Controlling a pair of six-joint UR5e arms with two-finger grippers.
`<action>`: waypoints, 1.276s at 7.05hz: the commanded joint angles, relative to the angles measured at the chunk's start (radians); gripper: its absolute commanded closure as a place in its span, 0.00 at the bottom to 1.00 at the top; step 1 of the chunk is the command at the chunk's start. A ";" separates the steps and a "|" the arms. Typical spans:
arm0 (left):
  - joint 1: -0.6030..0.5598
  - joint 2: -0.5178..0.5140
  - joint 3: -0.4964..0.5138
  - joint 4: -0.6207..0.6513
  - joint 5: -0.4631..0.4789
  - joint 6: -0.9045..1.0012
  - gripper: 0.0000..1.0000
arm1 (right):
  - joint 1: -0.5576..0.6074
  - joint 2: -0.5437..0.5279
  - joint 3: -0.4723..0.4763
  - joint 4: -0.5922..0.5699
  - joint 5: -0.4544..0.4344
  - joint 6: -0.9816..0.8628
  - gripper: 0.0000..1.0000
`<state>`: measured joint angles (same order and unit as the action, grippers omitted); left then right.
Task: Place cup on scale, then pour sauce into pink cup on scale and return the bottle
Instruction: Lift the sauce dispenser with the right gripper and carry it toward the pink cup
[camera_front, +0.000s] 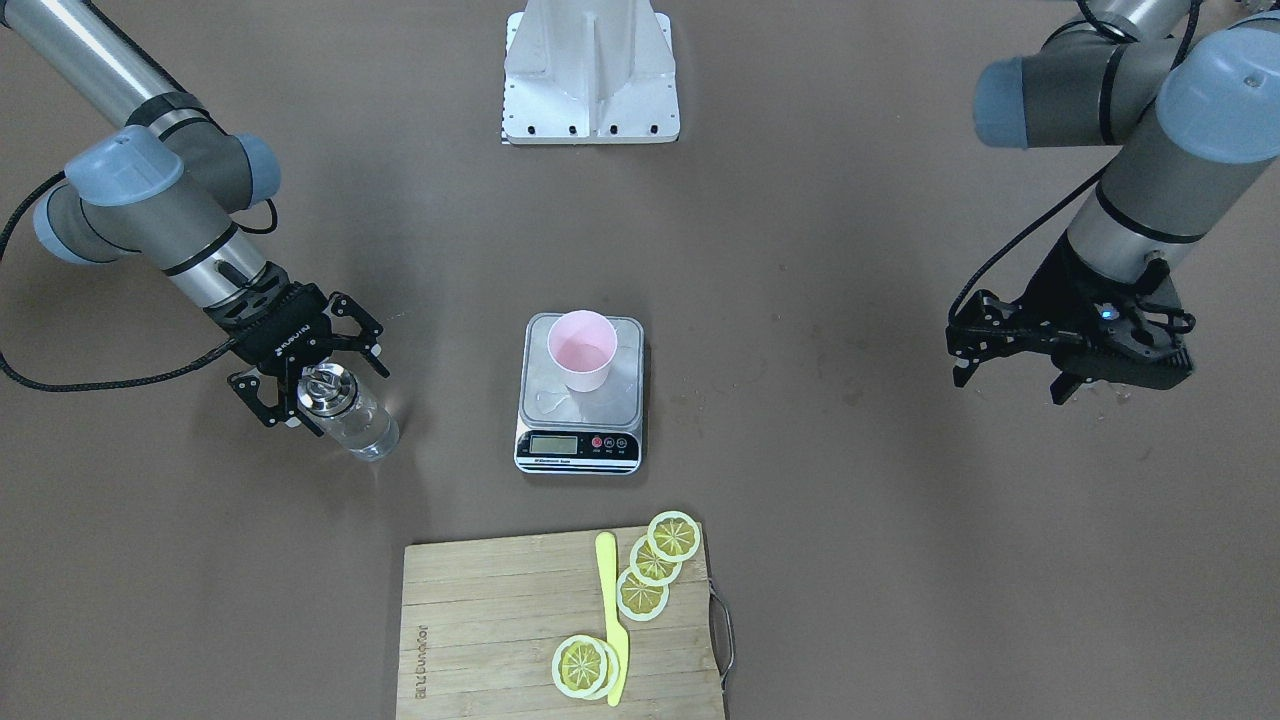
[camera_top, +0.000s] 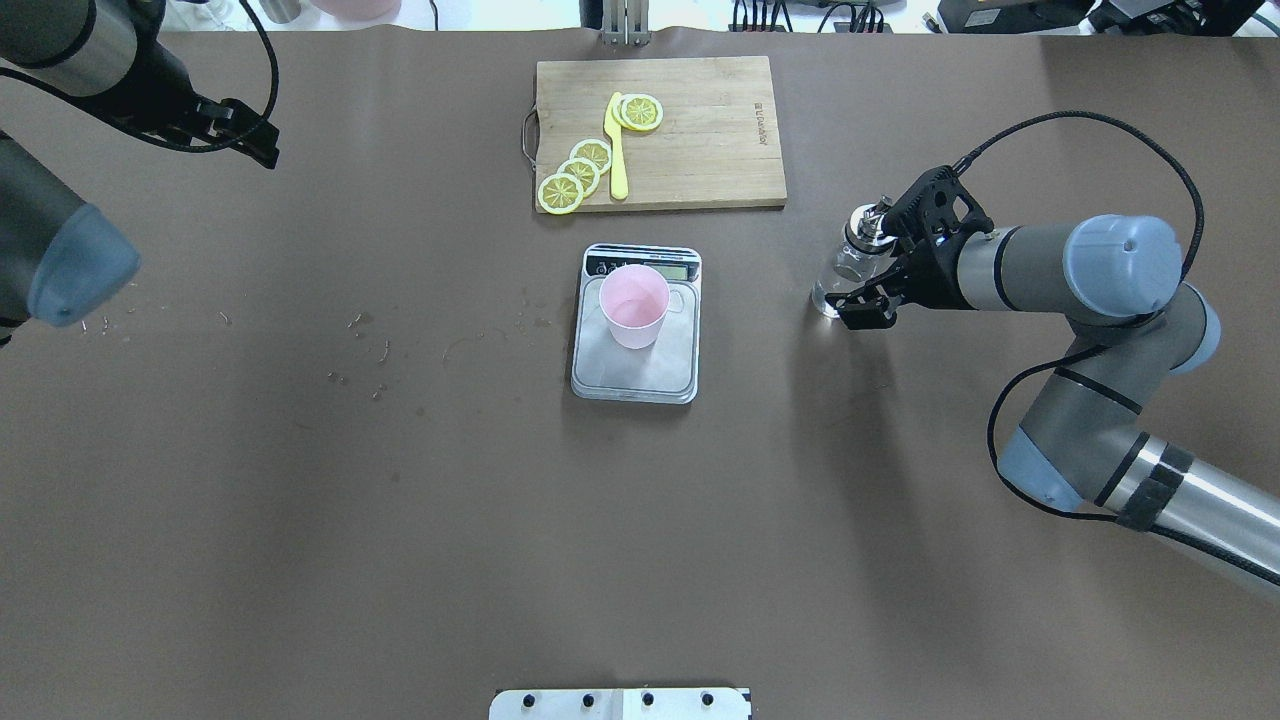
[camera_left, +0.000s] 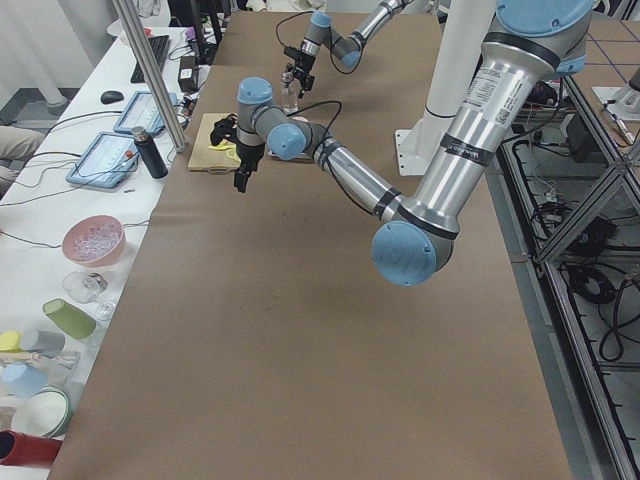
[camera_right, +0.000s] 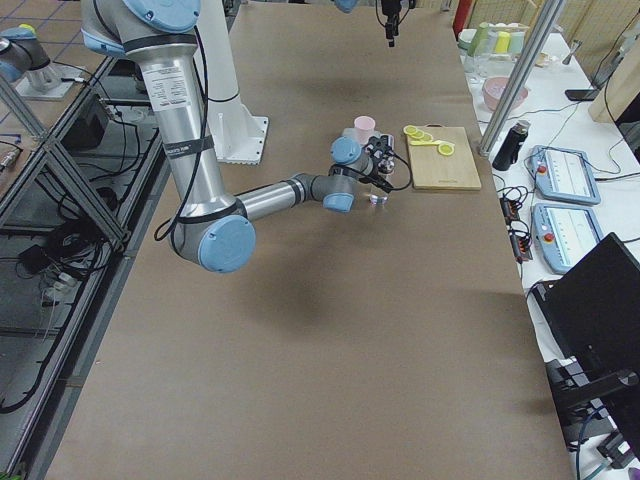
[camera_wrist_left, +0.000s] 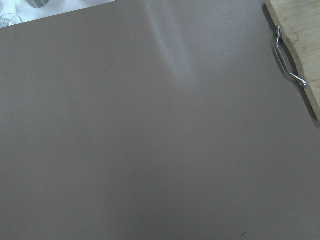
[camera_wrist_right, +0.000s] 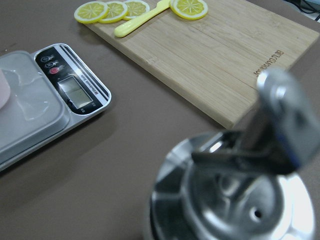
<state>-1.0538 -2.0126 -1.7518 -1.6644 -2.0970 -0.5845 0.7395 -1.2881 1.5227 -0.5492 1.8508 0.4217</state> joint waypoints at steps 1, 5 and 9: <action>0.000 0.000 0.000 -0.001 0.000 0.000 0.03 | 0.000 0.009 -0.007 0.000 -0.007 0.005 0.02; -0.009 0.020 -0.014 -0.003 -0.002 0.017 0.03 | 0.000 0.023 -0.012 -0.002 -0.007 0.083 0.64; -0.084 0.109 -0.024 -0.014 -0.014 0.176 0.03 | 0.001 0.029 -0.012 -0.003 -0.005 0.164 1.00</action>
<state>-1.1154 -1.9241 -1.7748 -1.6760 -2.1080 -0.4483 0.7403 -1.2611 1.5110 -0.5522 1.8448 0.5531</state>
